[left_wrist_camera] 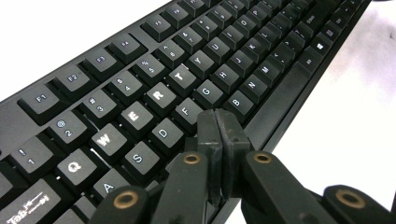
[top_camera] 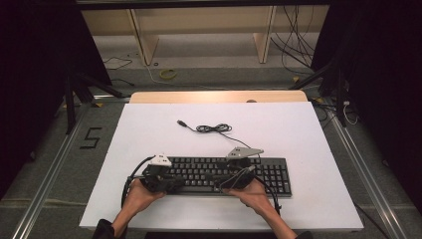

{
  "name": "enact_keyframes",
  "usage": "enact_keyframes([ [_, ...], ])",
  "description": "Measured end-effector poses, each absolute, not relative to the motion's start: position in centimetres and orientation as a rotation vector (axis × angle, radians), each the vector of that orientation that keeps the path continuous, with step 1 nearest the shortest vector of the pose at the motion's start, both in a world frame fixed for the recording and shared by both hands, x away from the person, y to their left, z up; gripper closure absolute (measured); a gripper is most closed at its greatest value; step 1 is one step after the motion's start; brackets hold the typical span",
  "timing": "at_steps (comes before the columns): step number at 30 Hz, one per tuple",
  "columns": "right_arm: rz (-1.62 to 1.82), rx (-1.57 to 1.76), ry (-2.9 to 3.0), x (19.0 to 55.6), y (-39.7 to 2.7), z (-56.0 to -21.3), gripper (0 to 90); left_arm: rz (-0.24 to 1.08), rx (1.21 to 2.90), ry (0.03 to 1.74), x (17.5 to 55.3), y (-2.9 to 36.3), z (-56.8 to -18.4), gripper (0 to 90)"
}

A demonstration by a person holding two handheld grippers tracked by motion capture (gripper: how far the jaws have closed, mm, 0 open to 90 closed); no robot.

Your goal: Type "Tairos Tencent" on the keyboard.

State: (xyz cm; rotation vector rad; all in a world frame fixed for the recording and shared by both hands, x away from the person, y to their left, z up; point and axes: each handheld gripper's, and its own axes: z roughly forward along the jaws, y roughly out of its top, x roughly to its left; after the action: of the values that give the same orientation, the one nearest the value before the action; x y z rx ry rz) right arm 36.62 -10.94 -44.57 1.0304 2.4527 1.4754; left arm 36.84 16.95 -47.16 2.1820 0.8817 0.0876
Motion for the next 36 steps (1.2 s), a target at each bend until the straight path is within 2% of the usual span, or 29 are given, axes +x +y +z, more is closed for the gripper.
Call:
enact_keyframes([
  [27, 1.471, 1.029, 2.457, 36.3, -11.3, -44.6, 35.8, 0.097, 2.176, 0.89, 37.0, 16.9, -47.1, 88.8],
  [36, 1.469, 1.028, 2.458, 36.3, -11.3, -44.7, 35.8, 0.098, 2.117, 0.899, 36.9, 17.5, -46.3, 83.9],
])
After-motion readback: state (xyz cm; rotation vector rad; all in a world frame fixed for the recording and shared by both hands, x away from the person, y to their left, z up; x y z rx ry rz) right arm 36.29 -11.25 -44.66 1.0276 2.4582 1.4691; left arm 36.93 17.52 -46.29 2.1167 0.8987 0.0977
